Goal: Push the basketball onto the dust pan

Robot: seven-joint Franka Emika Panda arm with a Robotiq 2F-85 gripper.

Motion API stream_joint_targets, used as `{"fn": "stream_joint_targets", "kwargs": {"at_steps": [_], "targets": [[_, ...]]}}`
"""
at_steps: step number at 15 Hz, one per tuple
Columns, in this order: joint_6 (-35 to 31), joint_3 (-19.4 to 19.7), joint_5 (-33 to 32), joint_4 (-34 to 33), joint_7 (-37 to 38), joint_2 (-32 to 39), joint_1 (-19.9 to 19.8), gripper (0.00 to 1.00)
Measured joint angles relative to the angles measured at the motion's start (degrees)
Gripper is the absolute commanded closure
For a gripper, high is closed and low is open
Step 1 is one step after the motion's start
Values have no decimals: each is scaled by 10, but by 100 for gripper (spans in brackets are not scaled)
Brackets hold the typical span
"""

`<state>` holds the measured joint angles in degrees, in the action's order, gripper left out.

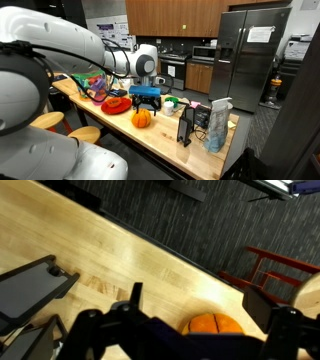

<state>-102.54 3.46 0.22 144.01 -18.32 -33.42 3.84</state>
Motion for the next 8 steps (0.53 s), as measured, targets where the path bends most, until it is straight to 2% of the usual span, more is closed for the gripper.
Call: {"fn": "stream_joint_targets", "kwargs": {"at_steps": [3, 8], "targets": [[19, 8, -1, -9, -45, 10, 3, 0], [16, -60, 47, -61, -11, 99, 67, 0]]}}
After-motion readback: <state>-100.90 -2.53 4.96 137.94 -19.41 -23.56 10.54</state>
